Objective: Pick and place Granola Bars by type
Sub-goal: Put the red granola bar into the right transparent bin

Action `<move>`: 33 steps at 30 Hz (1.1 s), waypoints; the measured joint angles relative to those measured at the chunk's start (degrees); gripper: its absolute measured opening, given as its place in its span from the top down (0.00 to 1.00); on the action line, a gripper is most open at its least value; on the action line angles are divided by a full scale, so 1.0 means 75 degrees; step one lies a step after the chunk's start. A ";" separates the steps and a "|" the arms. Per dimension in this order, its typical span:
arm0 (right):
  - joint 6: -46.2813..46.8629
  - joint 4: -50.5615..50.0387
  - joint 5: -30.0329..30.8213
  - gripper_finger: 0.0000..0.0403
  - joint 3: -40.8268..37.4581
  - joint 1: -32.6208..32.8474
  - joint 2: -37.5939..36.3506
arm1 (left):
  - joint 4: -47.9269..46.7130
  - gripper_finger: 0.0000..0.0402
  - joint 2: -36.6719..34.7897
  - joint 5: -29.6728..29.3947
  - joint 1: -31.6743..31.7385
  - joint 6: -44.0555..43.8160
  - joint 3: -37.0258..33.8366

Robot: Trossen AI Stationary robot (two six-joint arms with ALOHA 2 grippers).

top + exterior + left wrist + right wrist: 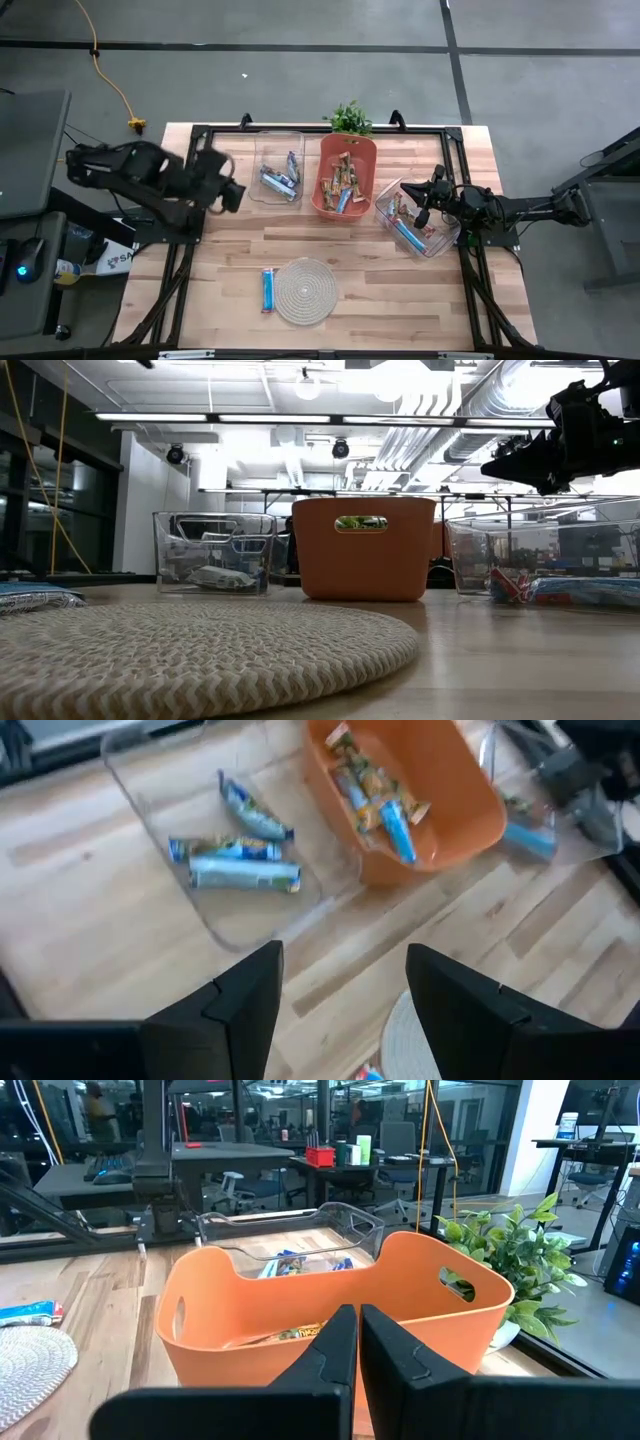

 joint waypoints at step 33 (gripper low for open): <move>0.0000 0.0012 0.0002 1.00 0.0000 -0.0002 0.0001 | 0.5082 0.48 0.0372 0.1197 -0.4227 0.2420 -0.4467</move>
